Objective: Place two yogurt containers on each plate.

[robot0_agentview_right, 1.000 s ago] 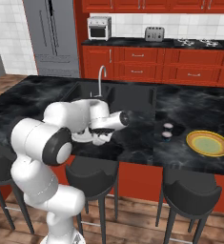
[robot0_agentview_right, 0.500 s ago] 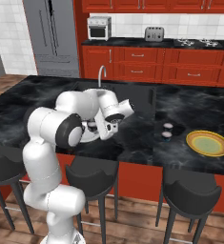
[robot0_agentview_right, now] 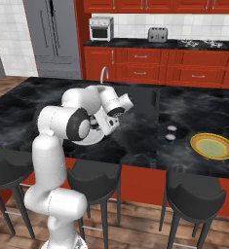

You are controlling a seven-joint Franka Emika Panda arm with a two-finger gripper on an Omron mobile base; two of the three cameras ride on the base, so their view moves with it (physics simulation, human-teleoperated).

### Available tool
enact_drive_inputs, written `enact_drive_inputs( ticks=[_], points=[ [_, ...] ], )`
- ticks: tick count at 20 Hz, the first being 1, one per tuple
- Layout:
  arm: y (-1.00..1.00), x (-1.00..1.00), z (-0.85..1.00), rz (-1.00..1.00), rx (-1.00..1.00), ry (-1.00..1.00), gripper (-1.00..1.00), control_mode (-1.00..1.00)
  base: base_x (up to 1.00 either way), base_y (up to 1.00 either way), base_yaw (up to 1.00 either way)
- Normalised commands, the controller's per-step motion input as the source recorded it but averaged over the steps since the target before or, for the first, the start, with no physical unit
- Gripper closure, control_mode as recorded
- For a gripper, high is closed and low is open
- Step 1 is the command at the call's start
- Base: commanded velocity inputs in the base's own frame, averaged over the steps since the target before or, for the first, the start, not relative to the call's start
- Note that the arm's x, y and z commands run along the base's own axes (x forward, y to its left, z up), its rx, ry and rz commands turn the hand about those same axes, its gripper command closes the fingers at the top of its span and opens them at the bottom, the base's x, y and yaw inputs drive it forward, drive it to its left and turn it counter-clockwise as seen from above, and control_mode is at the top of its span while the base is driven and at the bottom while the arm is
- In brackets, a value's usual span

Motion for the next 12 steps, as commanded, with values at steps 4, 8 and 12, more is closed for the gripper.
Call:
enact_drive_inputs(
  ticks=[4, 8, 12],
  points=[
    [0.43, 0.52, -0.21, -0.02, -0.04, 0.0, 1.0, -1.0, 0.0, 0.0, 0.0],
    [0.12, 0.42, -0.29, 0.0, -0.01, 0.02, 1.0, -1.0, 0.0, 0.0, 0.0],
    [-0.21, 0.09, -0.32, 0.0, 0.0, 0.0, 1.0, -1.0, 0.0, 0.0, 0.0]
  ],
)
